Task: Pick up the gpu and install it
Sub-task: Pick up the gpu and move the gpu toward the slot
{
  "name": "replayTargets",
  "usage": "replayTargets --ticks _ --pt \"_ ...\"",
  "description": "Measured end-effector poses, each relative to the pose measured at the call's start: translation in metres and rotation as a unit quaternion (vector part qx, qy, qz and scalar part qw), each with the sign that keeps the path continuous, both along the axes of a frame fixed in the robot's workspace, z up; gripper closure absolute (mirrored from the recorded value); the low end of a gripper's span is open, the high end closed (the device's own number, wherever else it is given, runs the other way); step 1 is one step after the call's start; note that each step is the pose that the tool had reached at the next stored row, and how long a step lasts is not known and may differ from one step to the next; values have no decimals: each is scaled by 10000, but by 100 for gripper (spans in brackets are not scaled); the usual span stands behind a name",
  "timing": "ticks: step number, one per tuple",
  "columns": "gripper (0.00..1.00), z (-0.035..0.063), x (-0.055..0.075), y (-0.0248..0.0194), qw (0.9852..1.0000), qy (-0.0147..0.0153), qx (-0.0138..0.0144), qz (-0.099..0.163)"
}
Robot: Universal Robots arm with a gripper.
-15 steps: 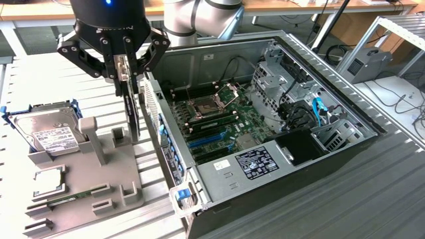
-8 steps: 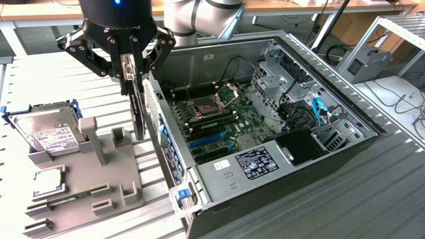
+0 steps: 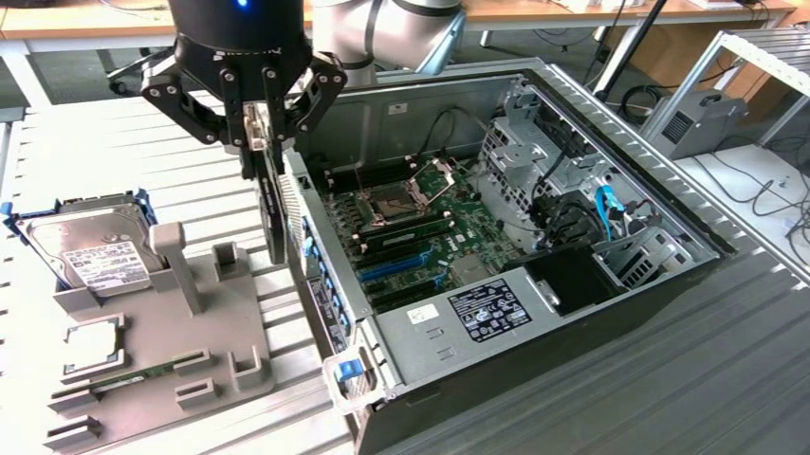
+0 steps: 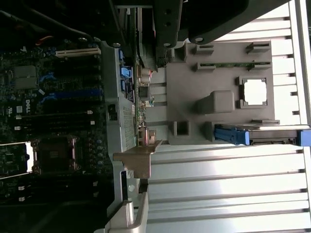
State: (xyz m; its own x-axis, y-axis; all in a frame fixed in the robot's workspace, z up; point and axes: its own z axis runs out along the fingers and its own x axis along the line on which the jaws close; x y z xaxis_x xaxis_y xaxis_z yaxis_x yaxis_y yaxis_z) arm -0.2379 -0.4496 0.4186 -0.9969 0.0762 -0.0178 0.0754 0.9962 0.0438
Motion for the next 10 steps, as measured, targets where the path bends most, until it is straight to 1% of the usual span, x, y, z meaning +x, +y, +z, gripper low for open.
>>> replayTargets --ticks 10 --pt "72 1 110 0 10000 0 -1 0"
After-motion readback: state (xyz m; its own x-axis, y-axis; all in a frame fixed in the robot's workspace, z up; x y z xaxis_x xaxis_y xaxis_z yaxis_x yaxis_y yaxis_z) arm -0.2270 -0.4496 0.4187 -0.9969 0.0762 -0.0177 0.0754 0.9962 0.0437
